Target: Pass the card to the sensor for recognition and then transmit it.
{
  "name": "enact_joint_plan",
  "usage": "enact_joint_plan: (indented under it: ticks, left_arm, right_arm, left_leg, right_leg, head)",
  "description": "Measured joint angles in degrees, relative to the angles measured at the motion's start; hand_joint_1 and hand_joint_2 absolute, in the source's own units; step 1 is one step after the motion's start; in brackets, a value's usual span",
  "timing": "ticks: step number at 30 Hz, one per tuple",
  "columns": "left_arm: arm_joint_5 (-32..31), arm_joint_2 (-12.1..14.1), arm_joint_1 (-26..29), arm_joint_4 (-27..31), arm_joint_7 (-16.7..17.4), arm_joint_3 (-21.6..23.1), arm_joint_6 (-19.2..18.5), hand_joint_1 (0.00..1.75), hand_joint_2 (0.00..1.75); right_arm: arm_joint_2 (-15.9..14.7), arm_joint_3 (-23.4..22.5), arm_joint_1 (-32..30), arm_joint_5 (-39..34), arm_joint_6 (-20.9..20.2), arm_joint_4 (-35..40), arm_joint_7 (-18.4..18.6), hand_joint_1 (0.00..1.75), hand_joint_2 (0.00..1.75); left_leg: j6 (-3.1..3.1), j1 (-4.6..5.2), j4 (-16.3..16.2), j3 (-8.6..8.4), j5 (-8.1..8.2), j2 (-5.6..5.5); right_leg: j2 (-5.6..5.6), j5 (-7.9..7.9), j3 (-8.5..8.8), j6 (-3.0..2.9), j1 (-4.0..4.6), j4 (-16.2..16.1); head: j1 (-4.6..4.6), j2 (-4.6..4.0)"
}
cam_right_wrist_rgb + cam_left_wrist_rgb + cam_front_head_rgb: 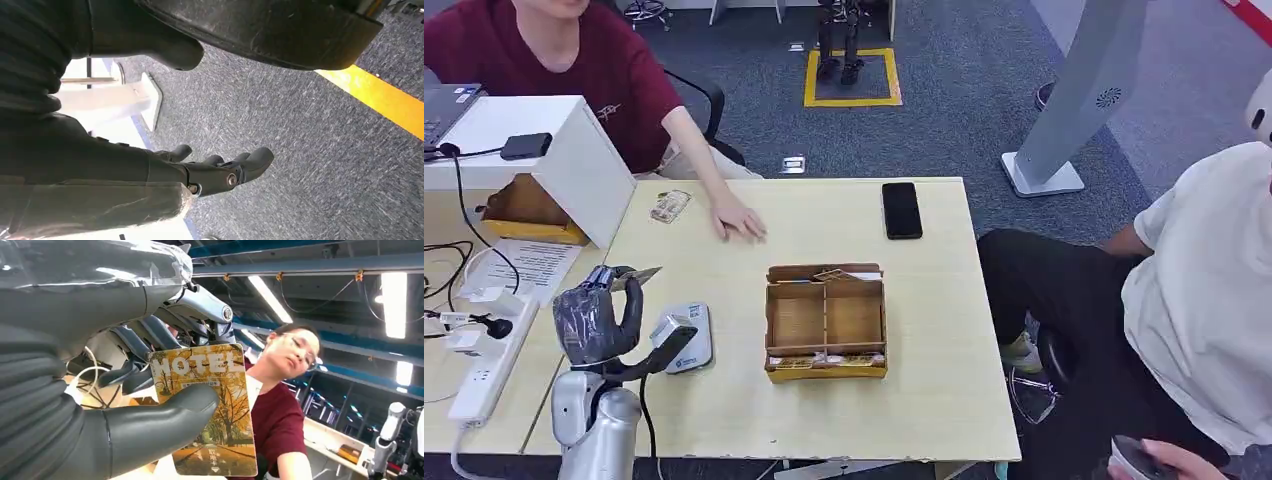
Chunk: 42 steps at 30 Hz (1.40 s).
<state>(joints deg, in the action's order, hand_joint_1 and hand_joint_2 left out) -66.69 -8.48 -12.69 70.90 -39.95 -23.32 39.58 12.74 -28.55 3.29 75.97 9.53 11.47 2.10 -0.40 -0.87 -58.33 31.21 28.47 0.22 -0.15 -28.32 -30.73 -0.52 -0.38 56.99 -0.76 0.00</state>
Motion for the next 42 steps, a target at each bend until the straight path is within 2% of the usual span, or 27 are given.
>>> enact_joint_plan:
  ticks: [2,4,6,9,14,18,20,23,28,30,33,42]
  left_arm:
    - [0.1,0.0,0.0,0.0,0.0,0.0,0.0,1.75,1.75]
    - [2.9,0.0,-0.1,0.0,0.0,0.1,0.0,1.75,1.75]
    - [10.4,0.4,-0.8,-1.7,0.1,1.0,0.0,1.75,1.75]
    - [23.0,2.4,-1.2,-4.3,3.0,4.9,-2.0,1.75,1.75]
    - [35.7,5.4,-1.5,-5.9,6.2,10.6,-10.5,1.75,1.75]
    - [42.9,7.0,-1.5,-6.7,7.7,11.8,-16.6,1.75,1.75]
    - [47.5,7.9,-1.4,-7.1,9.9,11.9,-22.5,1.75,1.75]
    - [49.8,9.2,-0.9,-7.8,10.1,11.9,-25.0,1.75,1.75]
    - [51.7,11.4,-0.8,-8.7,10.1,11.9,-26.1,1.75,1.75]
    - [52.7,12.3,-0.8,-8.8,10.1,11.8,-26.5,1.75,1.75]
    - [53.3,13.4,-0.7,-8.8,10.3,11.4,-27.0,1.75,1.75]
    - [53.3,14.3,-0.7,-8.8,10.4,11.1,-27.5,1.75,1.75]
  right_arm:
    - [0.0,0.0,0.0,0.0,0.0,0.0,0.0,0.00,1.75]
    - [0.0,0.0,0.0,0.0,0.0,0.0,0.0,0.00,1.75]
    - [0.0,0.0,0.0,0.0,0.1,0.0,0.0,0.00,1.75]
    - [0.0,0.0,0.0,-0.5,0.3,0.0,-0.1,0.00,1.75]
    - [0.0,-0.5,-0.1,-2.9,1.2,0.0,-0.8,0.00,1.75]
    - [0.0,-2.0,-0.1,-4.6,1.9,0.0,-1.3,0.00,1.75]
    - [0.0,-2.7,-0.1,-4.7,2.1,0.0,-1.1,0.00,1.75]
    - [0.0,-3.2,-0.1,-4.8,2.2,0.0,-1.0,0.00,1.75]
    - [0.0,-5.1,-0.1,-8.0,2.8,0.0,-1.2,0.00,1.75]
    - [0.0,-7.0,-0.1,-11.3,2.7,0.0,-1.2,0.00,1.75]
    - [0.0,-9.0,-0.1,-12.0,2.5,0.0,-1.5,0.00,1.75]
    - [0.0,-10.5,0.0,-11.2,2.3,0.1,-1.4,0.00,1.75]
  left_leg:
    - [0.00,0.00,0.0,0.00,0.00,0.00]
    - [0.00,0.00,0.0,0.00,0.00,0.01]
    - [0.00,0.00,0.0,0.00,0.00,0.00]
    - [0.00,-0.01,0.0,0.00,0.00,0.07]
    - [-0.04,-0.02,0.0,0.01,-0.02,0.11]
    - [-0.04,-0.02,0.0,0.02,-0.02,0.13]
    - [-0.04,-0.02,0.0,0.03,-0.02,0.12]
    - [-0.04,-0.02,0.0,0.03,-0.02,0.14]
    - [-0.04,-0.02,0.0,0.05,-0.02,0.13]
    - [-0.04,-0.02,0.0,0.06,-0.02,0.13]
    - [-0.04,-0.02,0.0,0.06,-0.02,0.13]
    - [-0.04,-0.01,0.0,0.06,-0.03,0.12]
  right_leg:
    - [0.00,0.00,0.00,0.00,0.00,0.0]
    - [0.01,0.00,-0.03,0.00,0.00,0.0]
    - [0.00,0.00,-0.04,0.00,0.00,0.0]
    - [0.06,0.02,-0.07,-0.03,0.00,0.0]
    - [0.11,0.02,-0.08,-0.04,0.01,0.0]
    - [0.14,0.02,-0.09,-0.04,0.01,0.0]
    - [0.13,0.02,-0.09,-0.04,0.01,0.0]
    - [0.14,0.02,-0.11,-0.04,0.01,0.0]
    - [0.13,0.05,-0.11,-0.08,0.01,0.0]
    - [0.12,0.05,-0.11,-0.08,0.01,0.0]
    - [0.12,0.05,-0.12,-0.08,0.01,0.0]
    - [0.10,0.06,-0.12,-0.09,0.01,0.0]
  head:
    - [0.02,0.00]
    - [0.02,0.00]
    - [0.02,0.00]
    - [0.00,0.00]
    - [0.02,0.00]
    - [0.00,0.00]
    - [0.00,0.00]
    - [0.00,0.00]
    - [0.02,0.00]
    - [0.02,0.00]
    - [0.00,0.00]
    - [0.00,0.00]
